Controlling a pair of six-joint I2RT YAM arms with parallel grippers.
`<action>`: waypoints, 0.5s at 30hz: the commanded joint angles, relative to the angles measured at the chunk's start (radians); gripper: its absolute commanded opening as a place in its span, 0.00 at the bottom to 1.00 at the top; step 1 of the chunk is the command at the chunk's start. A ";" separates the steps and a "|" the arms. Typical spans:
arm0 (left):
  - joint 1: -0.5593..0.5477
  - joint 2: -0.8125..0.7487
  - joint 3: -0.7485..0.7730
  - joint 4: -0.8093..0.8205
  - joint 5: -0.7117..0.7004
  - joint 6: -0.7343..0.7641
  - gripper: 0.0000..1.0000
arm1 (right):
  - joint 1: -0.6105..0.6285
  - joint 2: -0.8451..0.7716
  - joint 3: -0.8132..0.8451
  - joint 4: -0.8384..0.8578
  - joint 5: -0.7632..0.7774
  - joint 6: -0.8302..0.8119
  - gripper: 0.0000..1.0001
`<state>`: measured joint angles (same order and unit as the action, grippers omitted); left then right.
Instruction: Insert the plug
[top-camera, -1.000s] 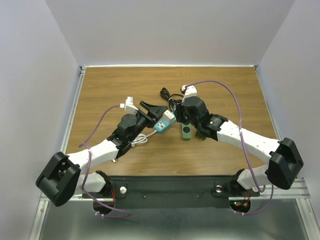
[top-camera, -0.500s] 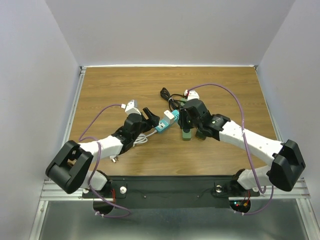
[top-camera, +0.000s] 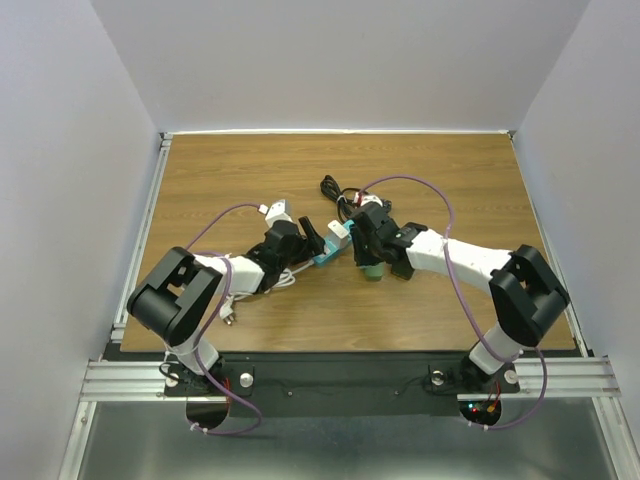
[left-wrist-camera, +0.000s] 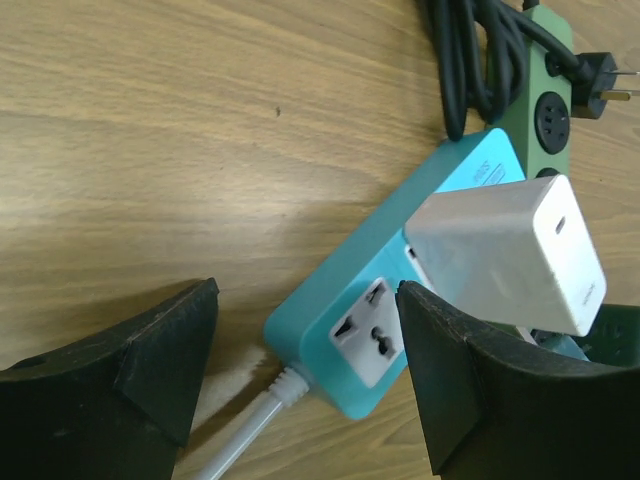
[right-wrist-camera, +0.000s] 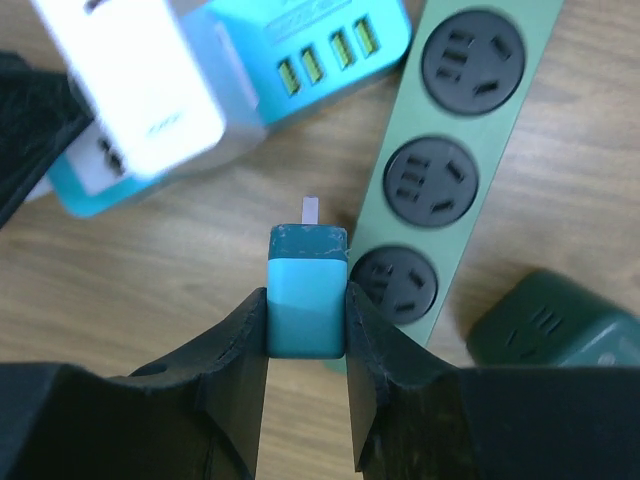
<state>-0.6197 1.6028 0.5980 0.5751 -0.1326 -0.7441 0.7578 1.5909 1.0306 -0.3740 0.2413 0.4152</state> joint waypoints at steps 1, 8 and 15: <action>0.008 0.028 0.048 0.002 0.031 0.014 0.84 | -0.046 0.039 0.068 0.093 -0.019 -0.038 0.00; 0.006 0.072 0.066 0.017 0.128 0.000 0.83 | -0.101 0.116 0.101 0.164 -0.060 -0.064 0.00; -0.011 0.089 0.062 0.065 0.257 -0.047 0.81 | -0.147 0.208 0.144 0.222 -0.106 -0.085 0.00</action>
<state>-0.6136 1.6764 0.6453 0.6312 0.0322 -0.7650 0.6338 1.7473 1.1343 -0.2481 0.1608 0.3534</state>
